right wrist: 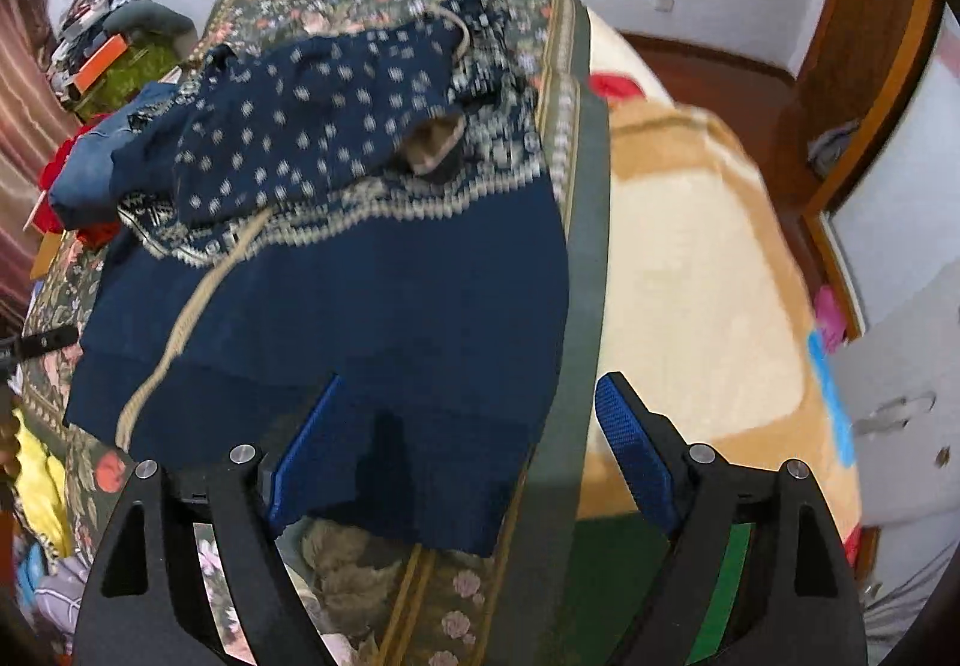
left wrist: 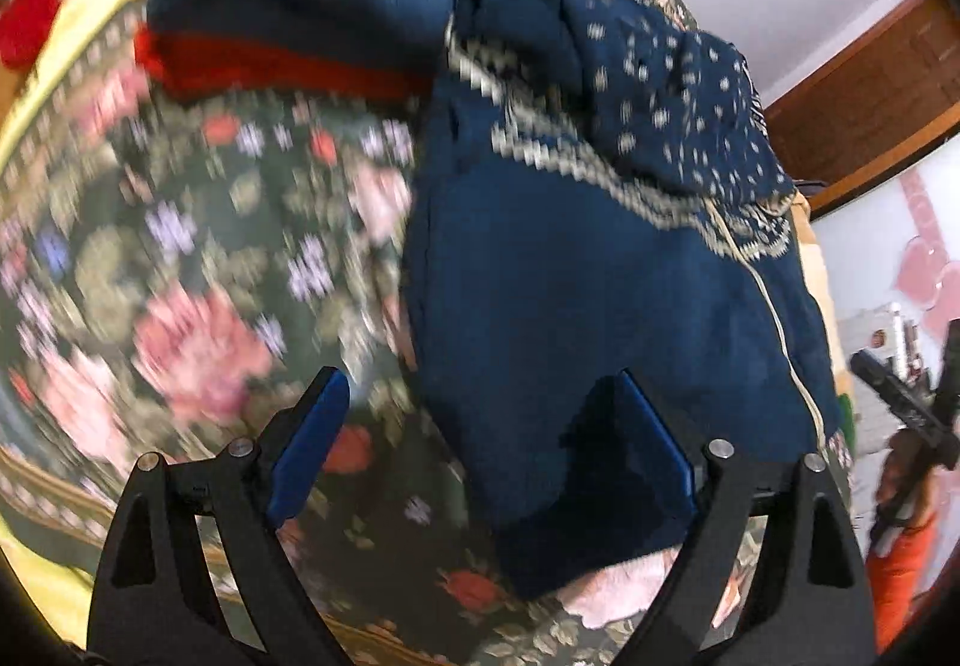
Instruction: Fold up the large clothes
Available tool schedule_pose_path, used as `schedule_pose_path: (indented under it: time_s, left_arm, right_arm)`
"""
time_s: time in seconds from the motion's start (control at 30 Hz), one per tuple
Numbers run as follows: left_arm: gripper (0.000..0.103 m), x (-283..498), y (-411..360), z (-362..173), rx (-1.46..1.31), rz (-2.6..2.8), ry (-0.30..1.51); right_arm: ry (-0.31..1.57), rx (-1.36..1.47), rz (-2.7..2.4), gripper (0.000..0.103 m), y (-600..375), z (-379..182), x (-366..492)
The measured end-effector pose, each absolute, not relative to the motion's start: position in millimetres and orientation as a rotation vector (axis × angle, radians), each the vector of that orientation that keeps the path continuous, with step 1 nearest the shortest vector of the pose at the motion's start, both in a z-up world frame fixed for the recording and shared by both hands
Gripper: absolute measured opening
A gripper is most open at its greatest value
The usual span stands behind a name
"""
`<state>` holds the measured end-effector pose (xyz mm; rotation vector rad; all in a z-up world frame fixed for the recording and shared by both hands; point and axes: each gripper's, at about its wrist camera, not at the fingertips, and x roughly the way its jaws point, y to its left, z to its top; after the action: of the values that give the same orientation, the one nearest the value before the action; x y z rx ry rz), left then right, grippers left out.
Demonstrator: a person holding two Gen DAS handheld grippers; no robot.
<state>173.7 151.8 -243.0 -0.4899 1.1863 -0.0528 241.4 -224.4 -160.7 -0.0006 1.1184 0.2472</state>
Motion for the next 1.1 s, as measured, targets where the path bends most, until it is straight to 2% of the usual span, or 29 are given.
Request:
schedule_pose_path:
  time_s: [0.17, 0.3, 0.43, 0.53, 0.6, 0.63, 0.67, 0.7, 0.77, 0.8, 0.87, 0.93, 1.1]
  left_arm:
    - [0.090, 172.4, 148.9, -266.3, -0.624, -0.113, 1.232]
    - [0.090, 174.3, 153.4, -279.4, -0.795, -0.160, 1.234]
    - [0.089, 171.8, 147.2, -274.4, -0.753, -0.160, 1.221]
    - [0.074, 172.9, 139.8, -266.1, -0.729, -0.189, 1.200]
    - [0.069, 172.8, 139.3, -258.8, -0.693, -0.189, 1.187]
    - [0.064, 174.6, 136.9, -257.2, -0.680, -0.194, 1.183]
    - [0.059, 176.0, 135.4, -255.5, -0.663, -0.200, 1.179]
    - [0.057, 176.2, 133.4, -252.6, -0.642, -0.206, 1.173]
    - [0.041, 179.1, 128.9, -245.5, -0.586, -0.212, 1.159]
    - [0.037, 180.5, 127.2, -241.5, -0.562, -0.212, 1.152]
    - [0.020, 181.3, 128.8, -236.6, -0.536, -0.214, 1.137]
    - [0.015, 184.7, 129.4, -226.7, -0.528, -0.225, 1.114]
    - [0.013, 195.8, 136.6, -186.0, -0.529, -0.246, 1.001]
  right_arm:
    - [1.237, 0.193, 0.262, 0.082, -235.9, -190.1, 245.6]
    - [1.242, 0.298, 0.265, 0.082, -245.2, -199.5, 248.9]
    - [1.226, 0.338, 0.255, 0.082, -249.0, -206.5, 252.8]
    - [1.208, 0.348, 0.243, 0.082, -250.8, -206.9, 255.7]
    - [1.190, 0.352, 0.245, 0.069, -250.0, -205.8, 257.0]
    - [1.183, 0.346, 0.251, 0.054, -249.6, -205.5, 258.0]
    - [1.179, 0.337, 0.252, 0.045, -247.7, -204.1, 258.8]
    - [1.173, 0.331, 0.261, 0.040, -245.7, -202.0, 259.8]
    - [1.163, 0.324, 0.292, 0.019, -242.5, -197.6, 261.9]
    - [1.159, 0.313, 0.304, 0.016, -240.5, -194.7, 262.6]
    - [1.140, 0.283, 0.315, 0.012, -236.7, -186.9, 263.9]
    - [1.114, 0.271, 0.329, 0.012, -235.7, -177.7, 265.7]
    - [1.010, 0.278, 0.364, 0.011, -232.7, -143.7, 276.2]
